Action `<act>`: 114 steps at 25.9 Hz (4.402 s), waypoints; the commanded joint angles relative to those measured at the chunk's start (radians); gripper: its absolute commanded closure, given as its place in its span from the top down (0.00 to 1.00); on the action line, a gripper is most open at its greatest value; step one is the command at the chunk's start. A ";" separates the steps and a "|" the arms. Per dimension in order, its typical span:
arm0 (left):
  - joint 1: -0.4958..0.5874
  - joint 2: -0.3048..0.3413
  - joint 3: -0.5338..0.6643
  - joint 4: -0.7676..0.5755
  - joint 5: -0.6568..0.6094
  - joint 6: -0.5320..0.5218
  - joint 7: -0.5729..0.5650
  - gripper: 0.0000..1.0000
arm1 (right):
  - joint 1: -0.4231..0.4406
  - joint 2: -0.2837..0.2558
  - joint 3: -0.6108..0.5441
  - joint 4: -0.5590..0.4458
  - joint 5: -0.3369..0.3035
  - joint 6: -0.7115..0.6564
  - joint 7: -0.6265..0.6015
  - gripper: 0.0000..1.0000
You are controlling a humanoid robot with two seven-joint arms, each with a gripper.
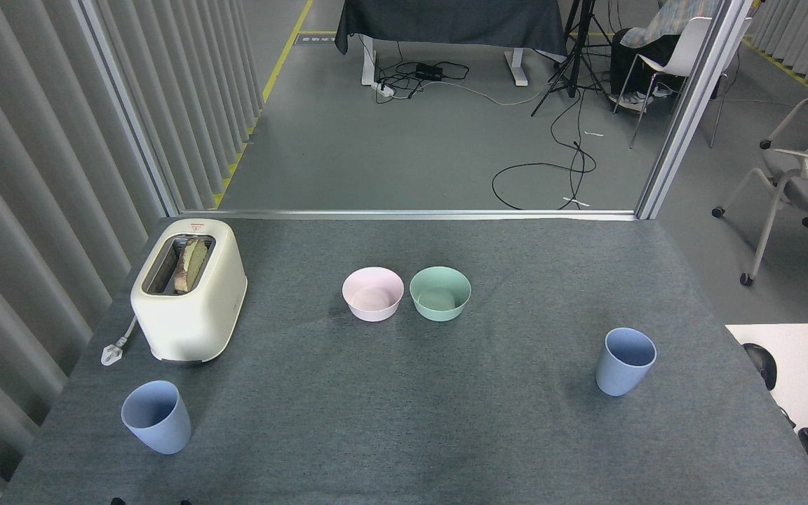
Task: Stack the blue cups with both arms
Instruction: 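Reach the left gripper down around the near light-blue cup, then lift the light-blue cup with the left gripper and carry it toward the table center, then lower the cup onto the table and open the left gripper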
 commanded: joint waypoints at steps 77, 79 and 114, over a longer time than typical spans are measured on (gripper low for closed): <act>-0.378 -0.098 -0.601 0.226 -0.268 0.043 0.049 0.44 | -0.003 0.003 0.047 0.008 0.002 0.012 0.003 1.00; -0.378 -0.102 -0.613 0.241 -0.269 0.043 0.049 0.46 | -0.005 0.004 0.047 0.008 0.002 0.013 0.003 1.00; -0.327 -0.093 -0.544 0.264 -0.255 -0.034 0.139 1.00 | -0.009 0.007 0.047 0.011 0.001 0.012 0.003 1.00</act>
